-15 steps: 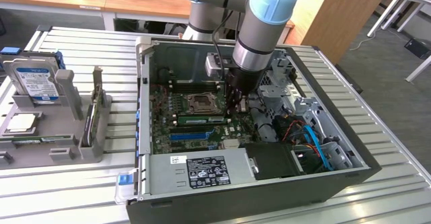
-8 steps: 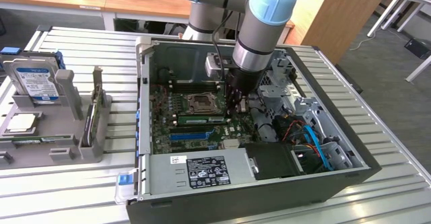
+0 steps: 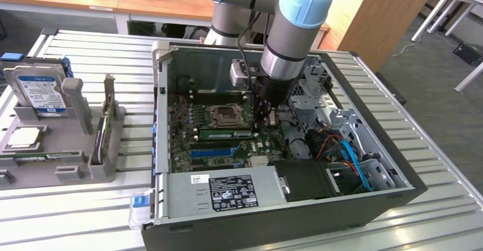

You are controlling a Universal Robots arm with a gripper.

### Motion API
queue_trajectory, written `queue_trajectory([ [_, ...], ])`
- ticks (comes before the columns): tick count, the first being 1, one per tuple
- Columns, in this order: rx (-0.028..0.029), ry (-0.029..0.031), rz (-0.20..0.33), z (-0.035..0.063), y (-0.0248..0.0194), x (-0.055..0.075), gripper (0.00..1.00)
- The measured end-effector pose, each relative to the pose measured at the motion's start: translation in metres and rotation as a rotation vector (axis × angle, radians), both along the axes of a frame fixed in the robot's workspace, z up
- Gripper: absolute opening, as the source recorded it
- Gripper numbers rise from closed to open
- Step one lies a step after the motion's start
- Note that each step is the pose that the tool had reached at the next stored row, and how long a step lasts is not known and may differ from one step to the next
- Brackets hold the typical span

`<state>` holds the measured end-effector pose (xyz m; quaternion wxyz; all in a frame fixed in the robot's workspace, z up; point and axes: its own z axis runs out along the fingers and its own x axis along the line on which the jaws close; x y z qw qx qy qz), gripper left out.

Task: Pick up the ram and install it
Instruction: 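Press down the ram until it locks into place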

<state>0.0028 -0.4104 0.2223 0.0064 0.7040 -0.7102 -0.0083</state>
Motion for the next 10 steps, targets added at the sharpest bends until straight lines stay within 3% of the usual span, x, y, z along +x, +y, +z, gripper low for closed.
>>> queue_trajectory([
  [10, -0.0001, 0.0012, 0.000, 0.0132, 0.0000, 0.000, 0.11],
])
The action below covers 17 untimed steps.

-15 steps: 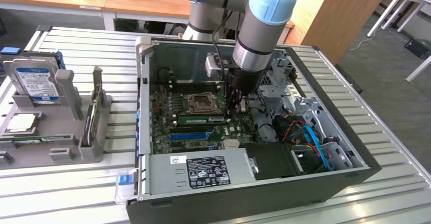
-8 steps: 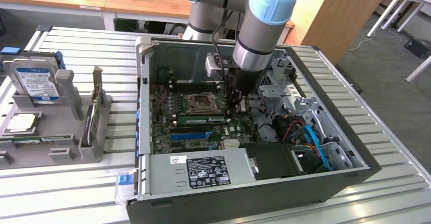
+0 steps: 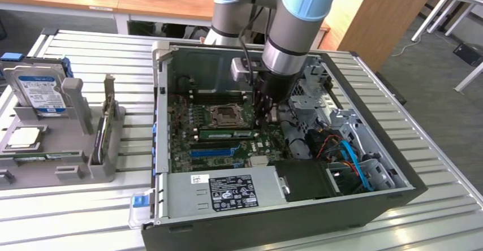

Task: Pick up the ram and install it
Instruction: 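Press down the ram until it locks into place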

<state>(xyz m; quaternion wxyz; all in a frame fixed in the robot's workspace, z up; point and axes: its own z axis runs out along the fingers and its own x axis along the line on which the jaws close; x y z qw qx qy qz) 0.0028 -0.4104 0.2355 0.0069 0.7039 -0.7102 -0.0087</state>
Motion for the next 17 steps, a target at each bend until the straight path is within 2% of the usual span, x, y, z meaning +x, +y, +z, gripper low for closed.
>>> queue_trajectory([
  [7, 0.0000, 0.0000, 0.000, 0.0045, 0.0000, 0.000, 0.11],
  [9, -0.0001, -0.0002, 0.000, 0.0045, 0.0000, -0.023, 0.11],
  [10, 0.0000, -0.0002, 0.000, 0.0045, 0.0000, -0.030, 0.11],
  [17, 0.0000, -0.0002, 0.000, 0.0045, 0.0003, -0.051, 0.11],
])
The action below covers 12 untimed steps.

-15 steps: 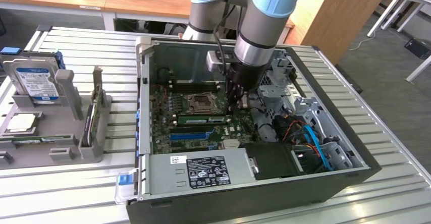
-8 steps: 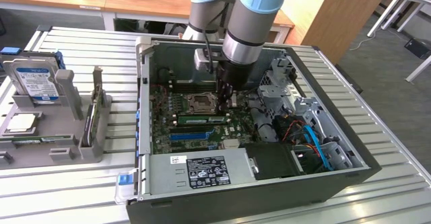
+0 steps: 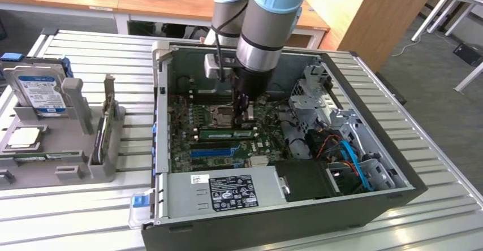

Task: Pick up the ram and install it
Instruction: 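Press down the ram until it locks into place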

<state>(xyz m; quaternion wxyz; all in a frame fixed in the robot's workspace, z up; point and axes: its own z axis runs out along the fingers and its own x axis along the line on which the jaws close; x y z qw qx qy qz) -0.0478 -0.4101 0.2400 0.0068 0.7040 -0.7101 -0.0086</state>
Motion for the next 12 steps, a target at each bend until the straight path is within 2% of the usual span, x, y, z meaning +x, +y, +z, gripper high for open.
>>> queue_trajectory([
  [12, 0.0001, -0.0001, 0.000, 0.0000, 0.0009, -0.030, 0.11],
])
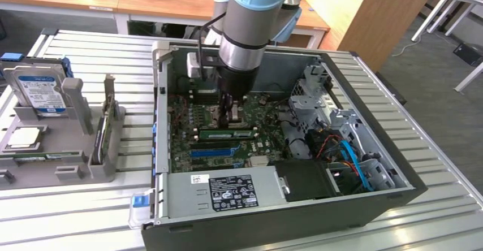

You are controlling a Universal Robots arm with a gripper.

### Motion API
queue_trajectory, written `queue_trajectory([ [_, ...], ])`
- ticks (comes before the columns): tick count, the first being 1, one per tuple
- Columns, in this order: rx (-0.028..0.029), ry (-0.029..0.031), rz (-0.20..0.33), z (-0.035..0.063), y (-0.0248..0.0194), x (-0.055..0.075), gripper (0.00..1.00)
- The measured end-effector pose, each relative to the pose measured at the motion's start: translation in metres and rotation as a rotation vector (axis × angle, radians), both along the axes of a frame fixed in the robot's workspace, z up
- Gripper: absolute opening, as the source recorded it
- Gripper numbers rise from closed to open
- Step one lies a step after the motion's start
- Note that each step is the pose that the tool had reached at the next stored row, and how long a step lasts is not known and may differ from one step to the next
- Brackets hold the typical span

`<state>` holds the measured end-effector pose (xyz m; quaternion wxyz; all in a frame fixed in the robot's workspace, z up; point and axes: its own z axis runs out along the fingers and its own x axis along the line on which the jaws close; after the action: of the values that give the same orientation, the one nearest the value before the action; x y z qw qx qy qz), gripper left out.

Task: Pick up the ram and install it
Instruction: 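Press down the ram until it locks into place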

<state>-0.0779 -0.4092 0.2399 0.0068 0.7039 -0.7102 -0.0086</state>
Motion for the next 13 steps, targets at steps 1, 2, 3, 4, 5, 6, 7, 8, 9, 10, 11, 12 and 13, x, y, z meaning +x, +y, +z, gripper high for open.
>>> queue_trajectory([
  [1, 0.0000, 0.0000, 0.000, 0.0000, 0.0001, -0.0023, 0.11],
  [2, 0.0000, 0.0000, 0.000, 0.0000, 0.0001, -0.0045, 0.11],
  [3, 0.0000, 0.0000, 0.000, 0.0000, 0.0002, -0.0066, 0.11],
  [4, 0.0000, 0.0000, 0.000, 0.0000, 0.0002, -0.0085, 0.11],
  [5, 0.0000, 0.0000, 0.000, 0.0000, 0.0002, -0.0099, 0.11],
  [6, 0.0000, -0.0001, 0.000, 0.0000, 0.0003, -0.0101, 0.11],
  [7, 0.0000, 0.0000, 0.000, 0.0000, 0.0003, -0.0101, 0.11],
  [8, 0.0000, -0.0001, 0.000, 0.0000, 0.0003, -0.0101, 0.11],
  [9, -0.0001, 0.0001, 0.000, 0.0000, 0.0001, -0.0102, 0.11],
  [10, -0.0001, 0.0000, 0.000, 0.0000, -0.0004, -0.0102, 0.11],
  [11, -0.0001, 0.0000, 0.000, 0.0000, -0.0009, -0.0102, 0.11],
  [12, -0.0001, 0.0000, 0.000, 0.0000, -0.0015, -0.0102, 0.11],
  [13, -0.0001, 0.0000, 0.000, 0.0000, -0.0020, -0.0102, 0.11],
])
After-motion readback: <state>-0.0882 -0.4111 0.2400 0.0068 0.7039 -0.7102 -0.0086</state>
